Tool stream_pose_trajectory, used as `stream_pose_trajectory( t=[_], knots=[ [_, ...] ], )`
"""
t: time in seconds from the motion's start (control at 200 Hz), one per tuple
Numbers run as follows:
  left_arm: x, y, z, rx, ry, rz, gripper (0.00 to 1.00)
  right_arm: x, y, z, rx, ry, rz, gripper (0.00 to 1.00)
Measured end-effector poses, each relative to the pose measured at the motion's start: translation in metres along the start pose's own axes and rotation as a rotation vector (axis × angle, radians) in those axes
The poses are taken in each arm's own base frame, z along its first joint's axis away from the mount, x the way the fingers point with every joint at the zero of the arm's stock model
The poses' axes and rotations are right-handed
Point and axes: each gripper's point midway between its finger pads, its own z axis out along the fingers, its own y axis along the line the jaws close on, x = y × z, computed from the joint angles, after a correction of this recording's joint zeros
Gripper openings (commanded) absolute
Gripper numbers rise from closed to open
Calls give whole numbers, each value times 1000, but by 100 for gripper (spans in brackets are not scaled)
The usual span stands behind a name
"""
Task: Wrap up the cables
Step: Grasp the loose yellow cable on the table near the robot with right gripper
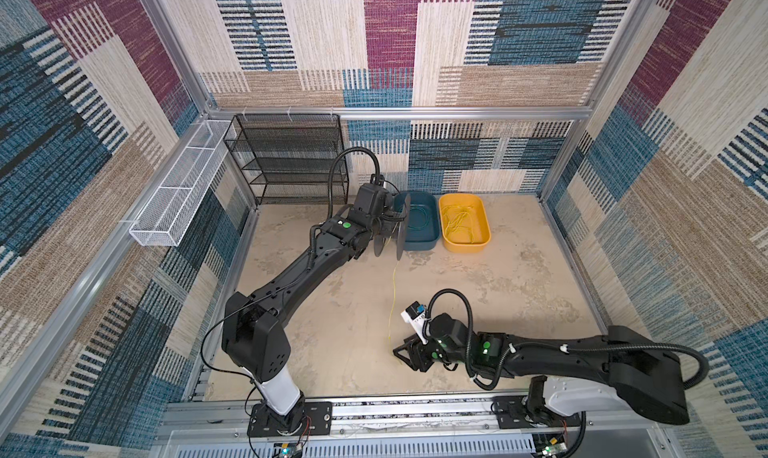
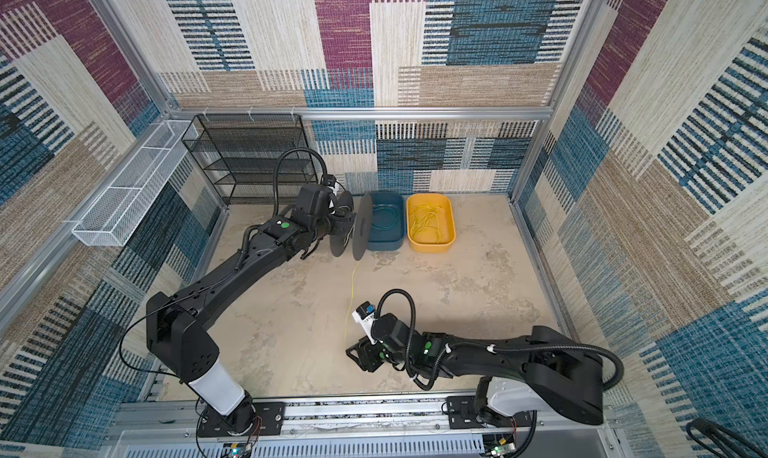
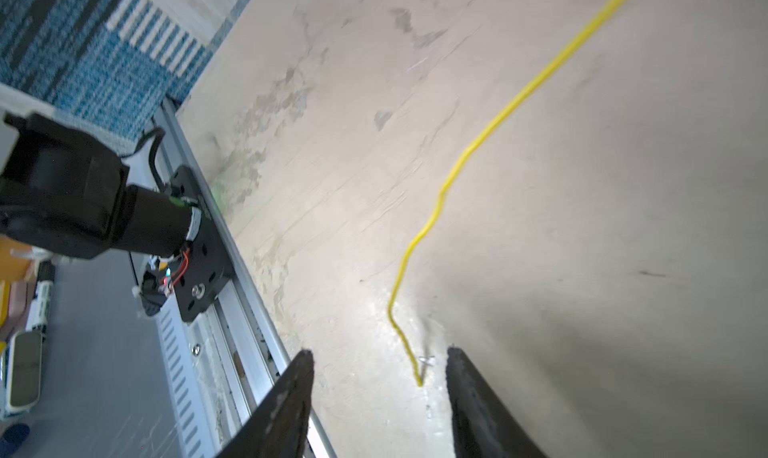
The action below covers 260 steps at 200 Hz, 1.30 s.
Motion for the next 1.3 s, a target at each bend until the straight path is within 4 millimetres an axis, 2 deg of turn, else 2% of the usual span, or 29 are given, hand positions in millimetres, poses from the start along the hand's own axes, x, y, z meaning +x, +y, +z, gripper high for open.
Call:
stream_pose_trajectory(
  t=[0.16,0.24,0.361,0.471,0.666,0.721,0.821,0.916,1.107,1.302],
  knots=[
    [0,4,3,-6,-6,-12,0,22,-2,22,20,68,-23,53],
    [4,3,5,-5,1,-10,0,24,-5,29,34,80,-24,51],
    [7,5,5,-8,7,-10,0,23,-10,33,62,77,-34,29],
    [5,7,3,-8,-1,-14,0,24,-11,36,71,84,-34,26],
    [1,10,1,-10,-16,-21,0,27,-13,35,74,92,-37,0],
    [0,12,1,-13,-17,-23,0,25,-9,31,63,81,-41,0],
    [0,15,2,-21,-16,-26,0,14,8,18,28,41,-59,0],
    [0,22,10,-44,-19,-30,0,-4,28,-4,-14,-24,-78,0],
    [10,39,25,-110,-13,-7,0,-66,65,-67,-95,-232,-84,0],
    [22,48,35,-135,-27,13,0,-124,89,-123,-99,-397,-120,0]
  ],
)
